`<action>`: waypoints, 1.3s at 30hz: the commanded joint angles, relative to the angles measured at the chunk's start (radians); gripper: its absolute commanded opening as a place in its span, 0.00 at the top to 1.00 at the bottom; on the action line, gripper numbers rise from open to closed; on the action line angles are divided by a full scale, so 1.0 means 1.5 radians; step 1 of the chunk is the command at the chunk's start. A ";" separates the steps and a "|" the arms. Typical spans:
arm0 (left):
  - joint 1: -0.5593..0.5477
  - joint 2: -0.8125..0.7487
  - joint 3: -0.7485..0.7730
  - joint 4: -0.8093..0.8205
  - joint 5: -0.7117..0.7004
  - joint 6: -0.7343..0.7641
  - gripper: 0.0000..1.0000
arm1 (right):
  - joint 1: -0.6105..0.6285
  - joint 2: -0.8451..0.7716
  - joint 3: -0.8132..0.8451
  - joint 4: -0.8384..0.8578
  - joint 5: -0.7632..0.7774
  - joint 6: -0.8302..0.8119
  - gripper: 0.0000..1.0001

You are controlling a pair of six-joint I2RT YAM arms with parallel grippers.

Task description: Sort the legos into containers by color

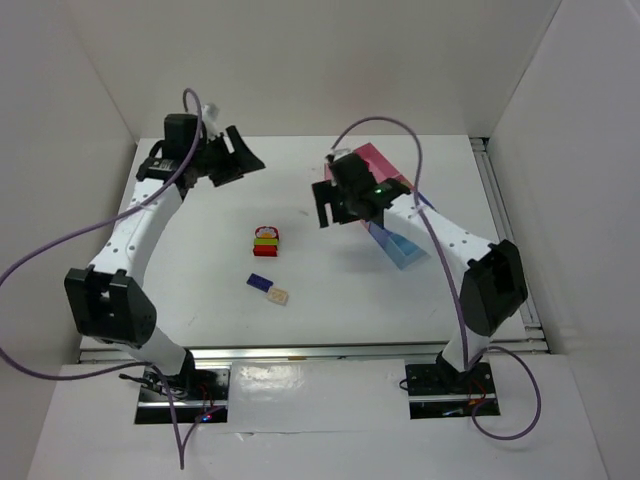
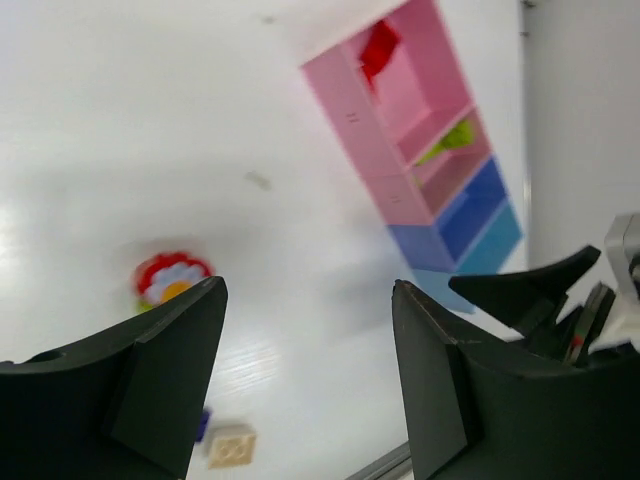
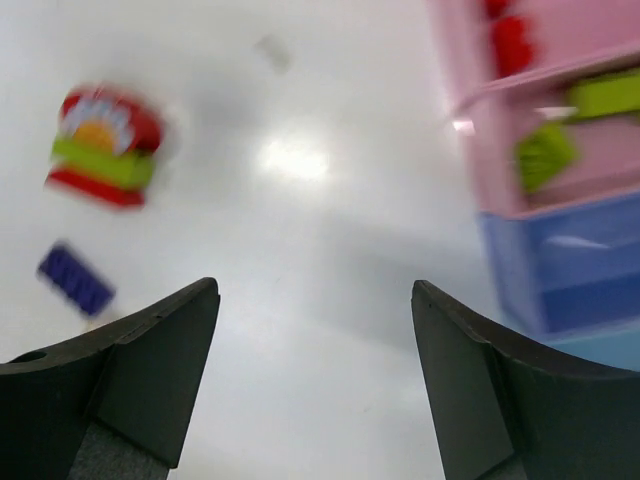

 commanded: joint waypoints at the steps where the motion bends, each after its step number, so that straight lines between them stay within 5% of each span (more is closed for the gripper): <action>1: 0.030 -0.030 -0.068 -0.087 -0.053 0.053 0.22 | 0.078 0.028 -0.013 0.043 -0.101 -0.059 0.13; 13: 0.132 -0.123 -0.162 -0.113 -0.044 0.094 0.22 | 0.296 0.165 -0.009 0.027 -0.089 -0.161 0.12; 33: 0.151 -0.155 -0.201 -0.119 -0.037 0.100 0.24 | 0.333 0.272 -0.031 0.122 -0.087 -0.158 0.18; 39: 0.151 -0.155 -0.201 -0.119 -0.031 0.100 0.24 | 0.333 0.266 -0.044 0.134 -0.073 -0.152 0.44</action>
